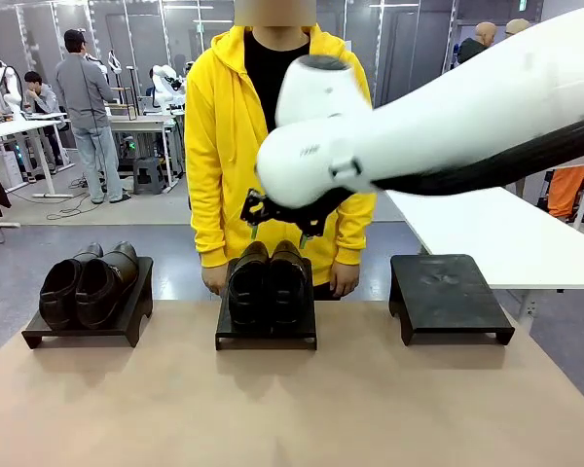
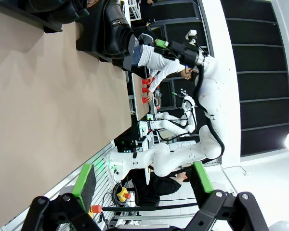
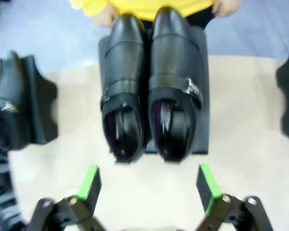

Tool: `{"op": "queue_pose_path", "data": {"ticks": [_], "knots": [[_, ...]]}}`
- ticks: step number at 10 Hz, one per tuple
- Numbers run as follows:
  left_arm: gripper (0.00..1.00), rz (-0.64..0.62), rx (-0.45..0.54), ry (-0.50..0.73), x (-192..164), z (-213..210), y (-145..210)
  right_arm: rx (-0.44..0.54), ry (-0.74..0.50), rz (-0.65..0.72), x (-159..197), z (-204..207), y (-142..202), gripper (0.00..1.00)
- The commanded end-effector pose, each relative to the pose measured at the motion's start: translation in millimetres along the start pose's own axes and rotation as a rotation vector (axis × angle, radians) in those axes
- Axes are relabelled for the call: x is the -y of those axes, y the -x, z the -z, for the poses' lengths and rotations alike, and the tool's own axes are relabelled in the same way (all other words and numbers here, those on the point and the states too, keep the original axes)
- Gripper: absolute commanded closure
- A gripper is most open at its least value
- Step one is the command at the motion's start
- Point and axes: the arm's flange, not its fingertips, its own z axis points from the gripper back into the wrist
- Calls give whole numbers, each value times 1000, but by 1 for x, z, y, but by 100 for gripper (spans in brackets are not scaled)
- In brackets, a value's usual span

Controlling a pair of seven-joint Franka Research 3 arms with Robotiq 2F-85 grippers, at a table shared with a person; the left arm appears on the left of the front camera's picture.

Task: Place the shoes on the stand as instructed by the person.
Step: Pick up another pair of Shoes and place it on the Shoes Stand indicated by the person.

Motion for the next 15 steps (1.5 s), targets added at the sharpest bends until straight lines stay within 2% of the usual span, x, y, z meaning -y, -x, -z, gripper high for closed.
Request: {"op": "queue_pose_path", "data": {"ticks": [1, 5, 8, 10, 11, 13, 15], "knots": [[0, 14, -6, -1, 2, 1, 4, -133, -153, 47, 58, -31, 17, 0], [0, 14, -6, -1, 2, 1, 4, -306, -466, 226, 171, -79, 20, 0], [0, 14, -6, -1, 2, 1, 4, -336, -733, 388, 266, -94, 33, 0], [0, 14, -6, -1, 2, 1, 4, -348, -895, 433, 335, -92, 48, 0], [0, 14, -6, -1, 2, 1, 4, -360, -921, 528, 376, -87, 55, 0], [0, 14, -6, -1, 2, 1, 4, -324, -976, 647, 440, -83, 66, 0], [0, 14, -6, -1, 2, 1, 4, -299, -957, 692, 461, -77, 80, 0]]}}
